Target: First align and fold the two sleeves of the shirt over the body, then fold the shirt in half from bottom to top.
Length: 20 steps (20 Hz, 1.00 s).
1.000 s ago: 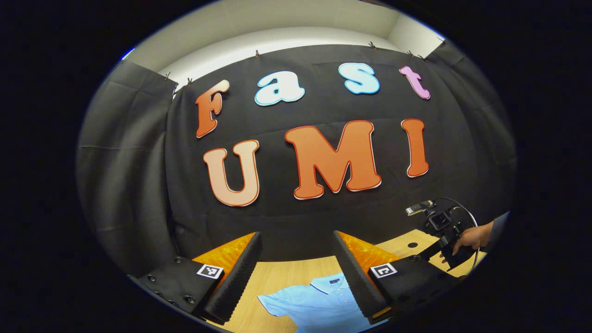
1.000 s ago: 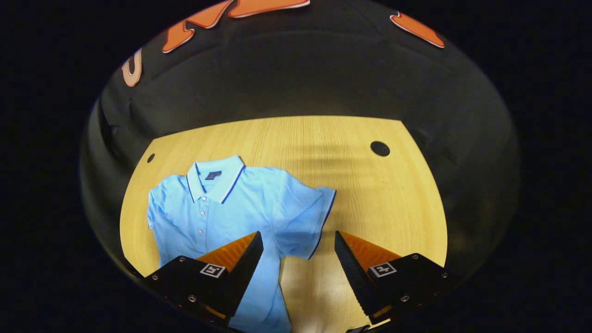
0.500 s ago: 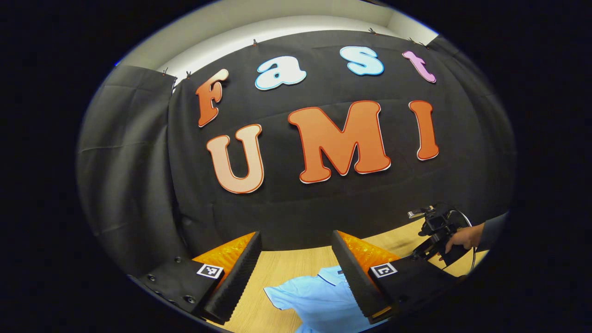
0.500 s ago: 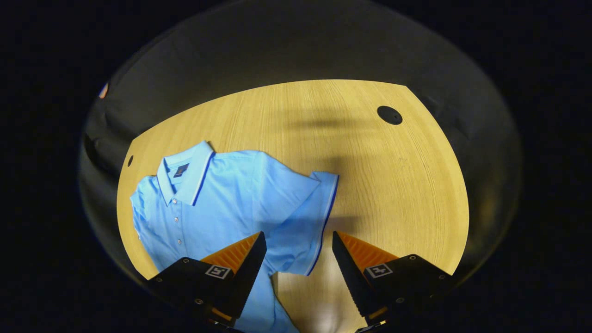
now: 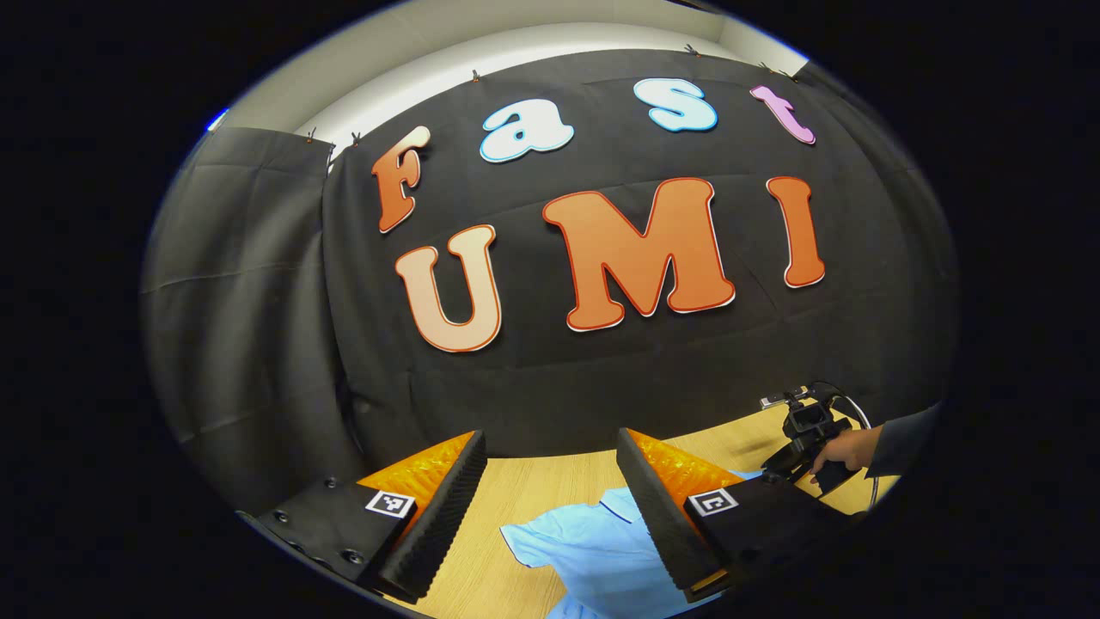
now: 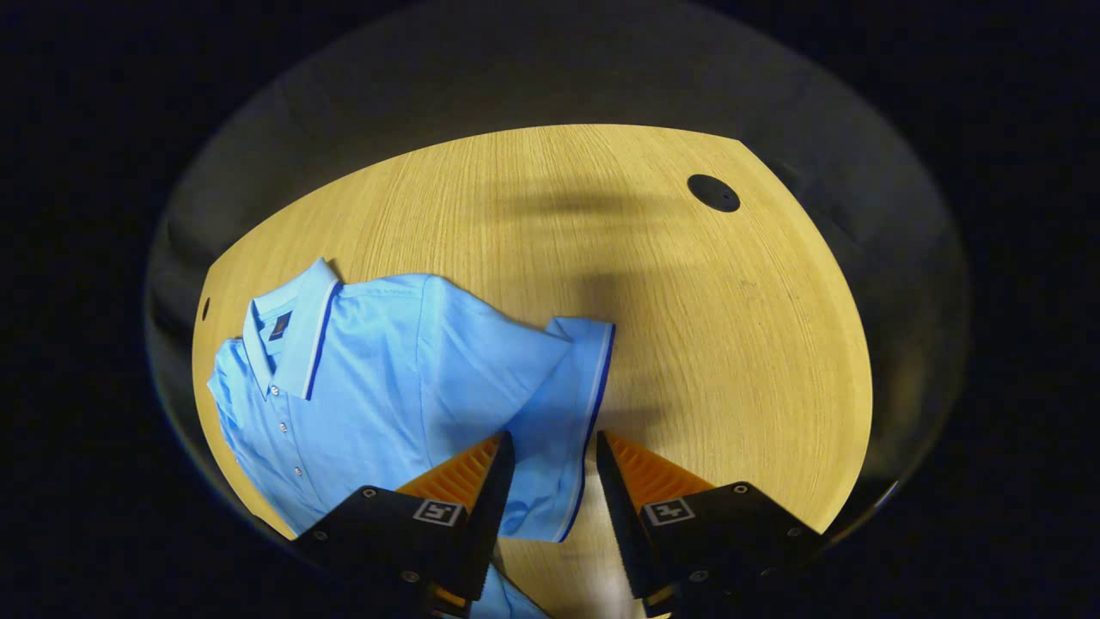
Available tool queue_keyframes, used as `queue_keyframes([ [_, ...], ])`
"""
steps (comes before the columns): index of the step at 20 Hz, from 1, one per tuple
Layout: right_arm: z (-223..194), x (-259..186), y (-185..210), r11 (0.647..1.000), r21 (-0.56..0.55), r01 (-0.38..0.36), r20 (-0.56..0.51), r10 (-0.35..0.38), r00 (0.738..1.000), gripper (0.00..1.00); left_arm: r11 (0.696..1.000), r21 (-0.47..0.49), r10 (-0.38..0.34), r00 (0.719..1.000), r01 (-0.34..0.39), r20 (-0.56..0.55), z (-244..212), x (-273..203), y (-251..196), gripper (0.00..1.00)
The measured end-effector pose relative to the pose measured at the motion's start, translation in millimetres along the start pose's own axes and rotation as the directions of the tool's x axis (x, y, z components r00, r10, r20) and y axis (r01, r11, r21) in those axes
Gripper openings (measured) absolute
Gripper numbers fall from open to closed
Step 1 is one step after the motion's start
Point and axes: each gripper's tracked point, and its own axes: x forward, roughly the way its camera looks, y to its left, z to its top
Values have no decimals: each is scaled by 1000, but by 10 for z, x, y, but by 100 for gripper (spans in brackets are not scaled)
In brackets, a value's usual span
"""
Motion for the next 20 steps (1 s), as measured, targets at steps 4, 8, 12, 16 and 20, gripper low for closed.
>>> queue_keyframes([
  [4, 36, 7, 48, 1000, 22, 9, 26, -9, 1000, 20, 999, 6, 34, 999, -34, -28, -53, -71, 42, 100],
  [8, 89, -126, 342, 978, 114, -175, 54, 170, 984, 6, 997, 2, 81, 996, -81, -37, -9, -134, 133, 100],
  [12, 276, -393, 642, 949, 106, -297, 133, 283, 950, 6, 992, 11, 126, 990, -125, -58, -61, -177, 192, 100],
  [16, 254, -490, 993, 938, 65, -340, 132, 330, 935, 6, 989, 13, 149, 987, -148, -65, -159, -318, 334, 100],
  [20, 186, -582, 1301, 932, 49, -360, 129, 352, 927, 11, 992, -53, 112, 988, -118, -102, -434, -189, 533, 100],
])
